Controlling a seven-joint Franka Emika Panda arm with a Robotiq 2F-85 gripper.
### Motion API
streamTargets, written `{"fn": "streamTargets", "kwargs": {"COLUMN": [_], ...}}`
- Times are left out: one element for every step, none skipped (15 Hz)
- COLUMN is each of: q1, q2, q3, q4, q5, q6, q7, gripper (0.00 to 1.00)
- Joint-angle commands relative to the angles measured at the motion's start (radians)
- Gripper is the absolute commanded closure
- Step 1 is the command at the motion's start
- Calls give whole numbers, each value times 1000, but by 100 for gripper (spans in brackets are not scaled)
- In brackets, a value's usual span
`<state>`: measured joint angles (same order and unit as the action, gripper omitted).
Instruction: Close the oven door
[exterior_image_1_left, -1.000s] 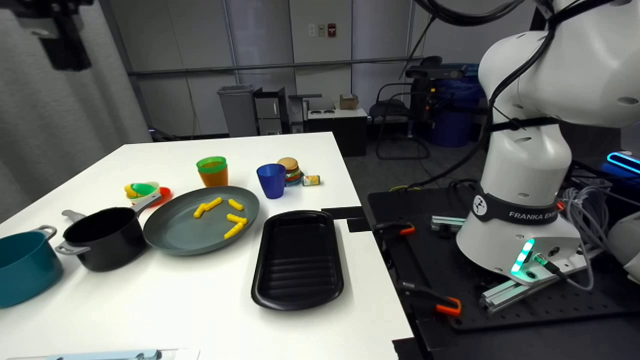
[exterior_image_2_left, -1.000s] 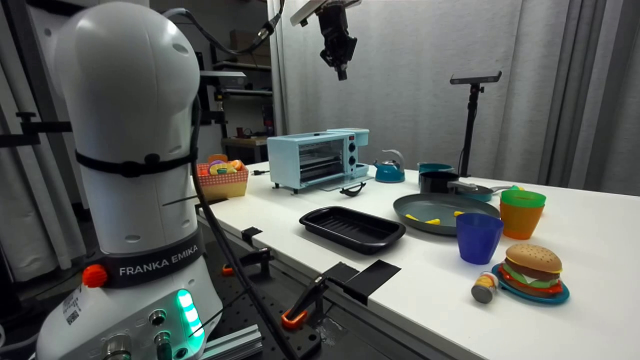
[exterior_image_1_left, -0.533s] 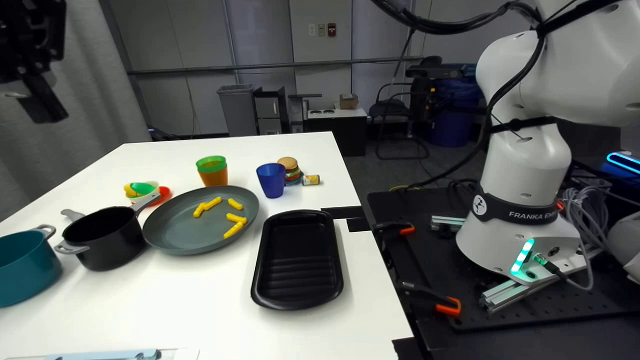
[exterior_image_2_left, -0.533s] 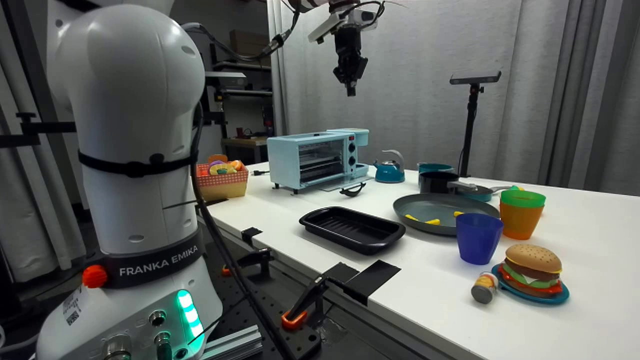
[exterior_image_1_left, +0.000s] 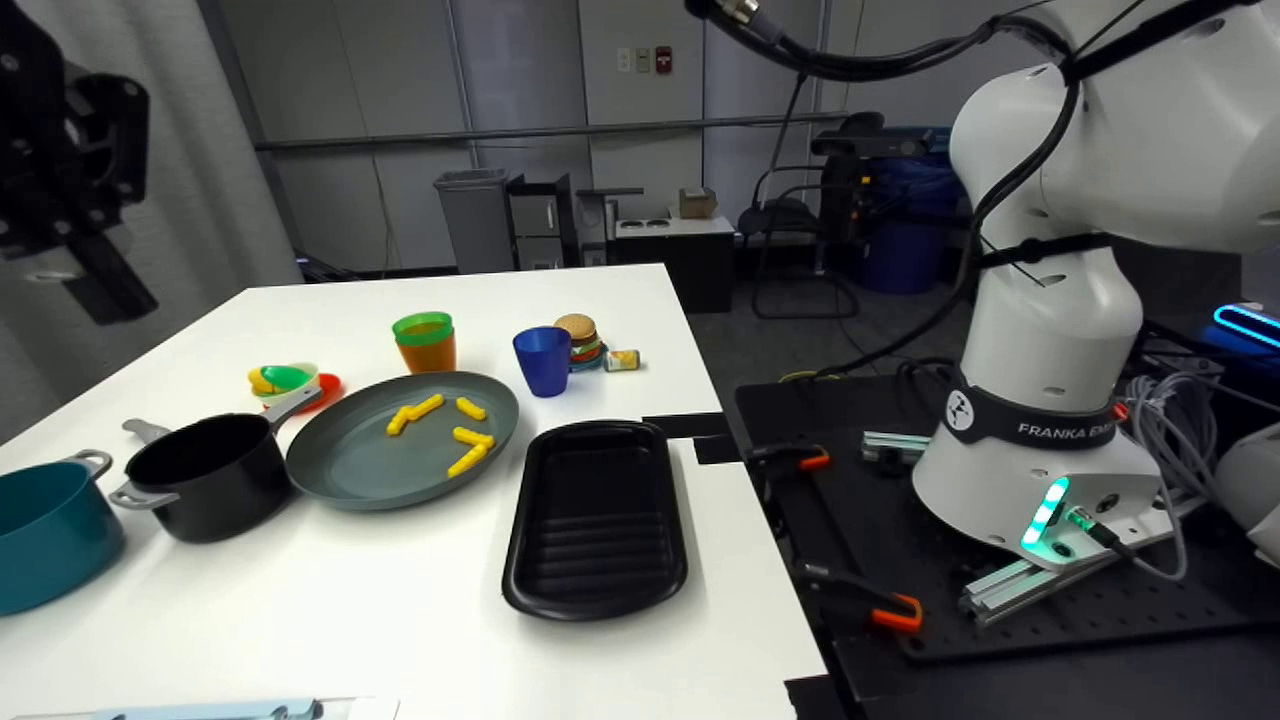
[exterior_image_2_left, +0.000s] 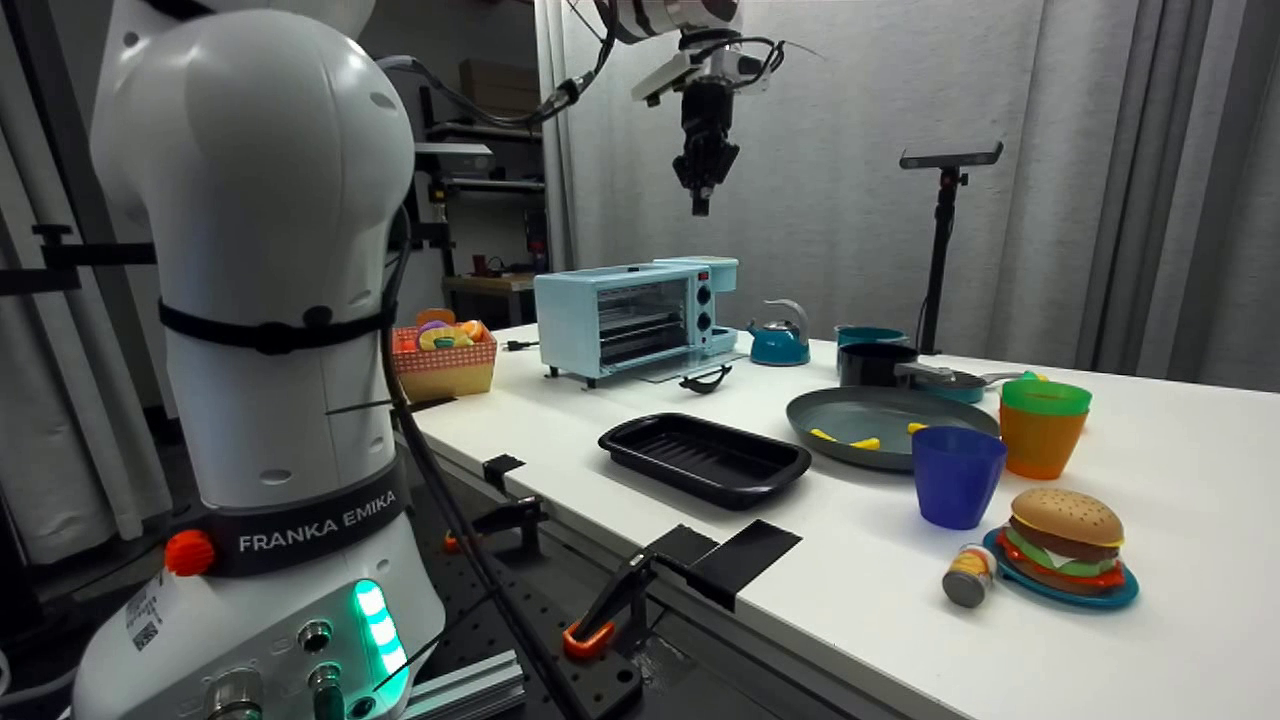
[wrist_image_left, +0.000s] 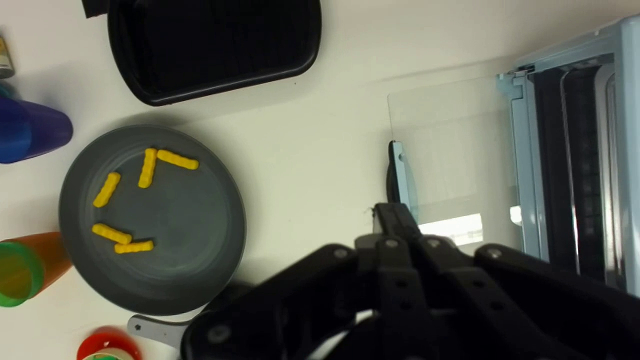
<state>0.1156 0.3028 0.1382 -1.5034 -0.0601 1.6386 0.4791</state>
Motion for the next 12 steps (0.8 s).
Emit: {"fn": "streamTargets", "kwargs": {"q1": [29, 32, 35, 39, 45, 47, 53, 61, 67, 75, 82, 84], "q2": [86, 104, 120, 130, 136, 140, 140, 139, 136, 135, 134, 131], "q3": [-21, -24, -27, -31, -39, -45, -53, -62, -69, -76, -81, -79], "q4": [101, 115, 129, 139, 141, 145, 139, 130, 121, 114, 111, 115], "q5": [65, 69, 70, 68, 52, 54, 49, 35, 29, 18, 10, 20], "q6": [-13, -2, -1, 2, 9, 15, 29, 43, 59, 68, 73, 68], "q7": [-11, -12, -7, -3, 10, 19, 35, 49, 65, 79, 92, 89], "gripper": [100, 100, 100, 100, 100, 100, 100, 100, 100, 100, 100, 100]}}
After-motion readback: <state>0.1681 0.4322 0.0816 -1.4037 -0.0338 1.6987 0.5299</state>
